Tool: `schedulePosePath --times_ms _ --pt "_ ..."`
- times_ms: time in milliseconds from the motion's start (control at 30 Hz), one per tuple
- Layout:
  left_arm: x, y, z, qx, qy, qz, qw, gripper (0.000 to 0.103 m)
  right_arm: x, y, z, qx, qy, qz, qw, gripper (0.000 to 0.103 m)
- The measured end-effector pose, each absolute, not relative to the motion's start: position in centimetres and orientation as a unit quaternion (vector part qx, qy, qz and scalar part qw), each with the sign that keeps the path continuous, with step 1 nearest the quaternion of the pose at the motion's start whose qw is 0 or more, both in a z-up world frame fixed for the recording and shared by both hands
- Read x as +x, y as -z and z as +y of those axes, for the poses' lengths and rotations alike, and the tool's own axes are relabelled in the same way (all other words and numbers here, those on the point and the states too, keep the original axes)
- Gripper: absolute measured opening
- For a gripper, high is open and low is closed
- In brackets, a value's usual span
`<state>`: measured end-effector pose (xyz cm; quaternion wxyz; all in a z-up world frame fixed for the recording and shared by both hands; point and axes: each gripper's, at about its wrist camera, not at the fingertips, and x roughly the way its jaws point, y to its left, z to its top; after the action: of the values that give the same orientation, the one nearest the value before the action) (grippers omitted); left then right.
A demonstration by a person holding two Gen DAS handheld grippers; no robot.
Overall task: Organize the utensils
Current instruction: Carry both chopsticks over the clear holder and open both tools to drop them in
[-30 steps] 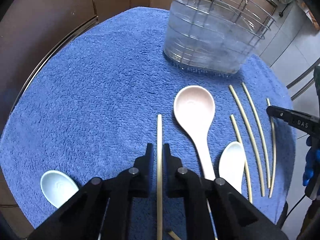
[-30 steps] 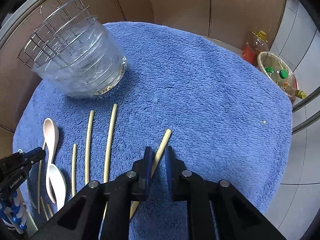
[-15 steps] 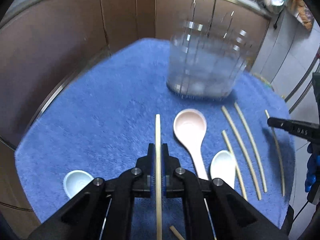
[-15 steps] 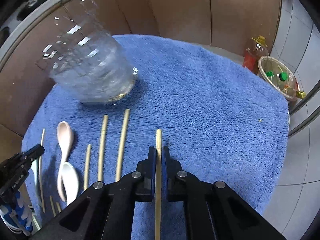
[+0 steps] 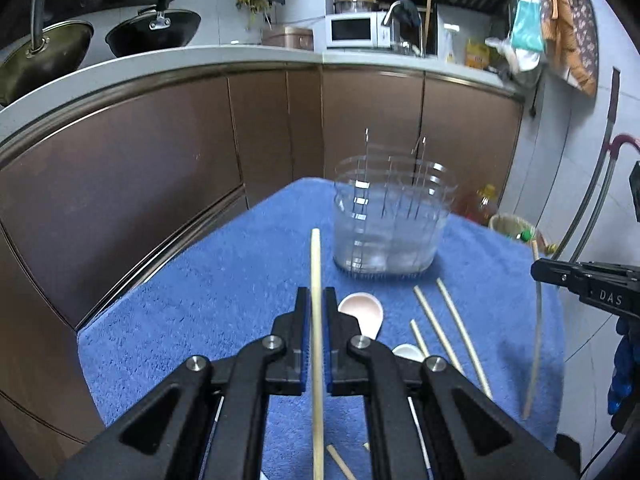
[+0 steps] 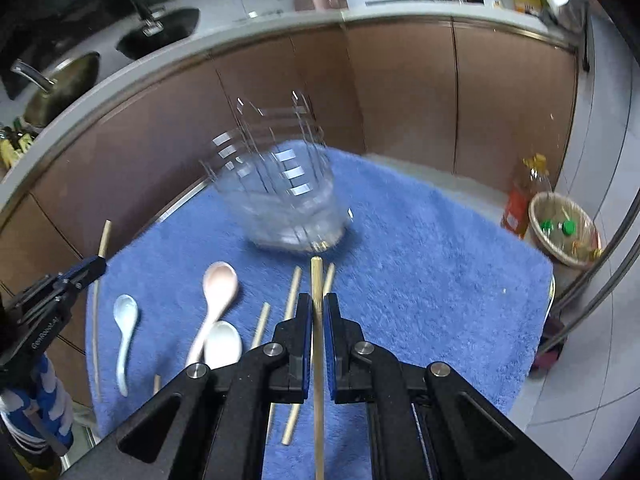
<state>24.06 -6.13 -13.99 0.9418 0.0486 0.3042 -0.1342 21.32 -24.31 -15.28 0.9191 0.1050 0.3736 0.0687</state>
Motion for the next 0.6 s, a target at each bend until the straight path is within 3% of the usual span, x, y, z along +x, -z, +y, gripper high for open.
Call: schedulePosePath --times_ms 333,600 --pt "27.3 6.9 -3.8 -0.062 0.176 0.248 0.951 0.004 22.1 6.5 -23.3 0.092 -0.115 0.247 0.958 0.006" --pt "34.1 0.3 -5.4 -0.147 0.195 0.159 0.957 0.004 26.3 0.0 -23.0 0.098 -0.125 0.115 0.981 0.006"
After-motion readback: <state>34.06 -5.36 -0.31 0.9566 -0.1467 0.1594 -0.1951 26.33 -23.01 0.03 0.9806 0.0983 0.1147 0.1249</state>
